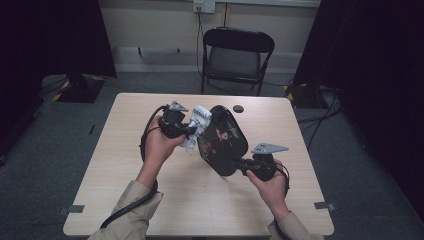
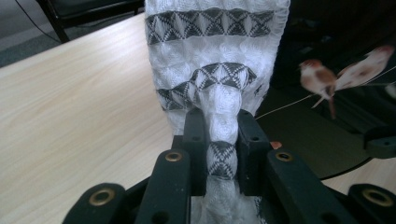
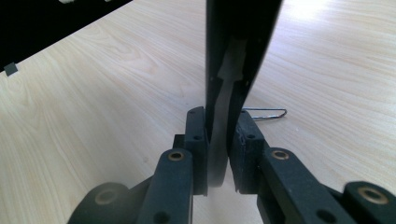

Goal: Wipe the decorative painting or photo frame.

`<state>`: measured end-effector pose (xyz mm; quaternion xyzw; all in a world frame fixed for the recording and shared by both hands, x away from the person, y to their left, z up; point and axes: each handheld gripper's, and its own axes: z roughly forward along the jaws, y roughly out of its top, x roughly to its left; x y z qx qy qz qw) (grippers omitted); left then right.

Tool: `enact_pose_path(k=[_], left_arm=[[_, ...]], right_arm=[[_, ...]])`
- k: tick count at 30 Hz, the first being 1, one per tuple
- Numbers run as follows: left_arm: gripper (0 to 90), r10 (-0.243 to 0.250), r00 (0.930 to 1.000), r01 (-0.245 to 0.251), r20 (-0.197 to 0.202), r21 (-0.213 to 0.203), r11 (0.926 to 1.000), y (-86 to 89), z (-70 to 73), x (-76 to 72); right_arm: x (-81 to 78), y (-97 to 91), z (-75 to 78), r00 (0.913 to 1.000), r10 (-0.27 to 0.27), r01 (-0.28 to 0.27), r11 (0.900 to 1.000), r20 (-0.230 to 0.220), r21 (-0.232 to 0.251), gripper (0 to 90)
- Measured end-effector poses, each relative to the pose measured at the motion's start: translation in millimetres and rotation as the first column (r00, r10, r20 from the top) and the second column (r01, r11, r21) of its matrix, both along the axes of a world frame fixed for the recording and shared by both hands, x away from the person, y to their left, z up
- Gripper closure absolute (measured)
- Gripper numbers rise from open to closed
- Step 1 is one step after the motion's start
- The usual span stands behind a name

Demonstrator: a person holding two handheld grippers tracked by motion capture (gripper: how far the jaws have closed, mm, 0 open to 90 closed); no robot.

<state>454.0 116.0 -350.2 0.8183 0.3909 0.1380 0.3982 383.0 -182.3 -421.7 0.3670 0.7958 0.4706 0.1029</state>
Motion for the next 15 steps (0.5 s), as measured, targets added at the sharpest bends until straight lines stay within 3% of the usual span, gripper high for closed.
enact_pose_path(k=[15], left_arm=[[77.1, 0.012, 0.9972, -0.011, -0.074, 0.018, 0.9998, 3.6, -41.4, 0.6]], right_arm=[[-0.2, 0.1, -0.2, 1.0000, -0.001, 0.001, 1.0000, 0.001, 0.002, 79.1]])
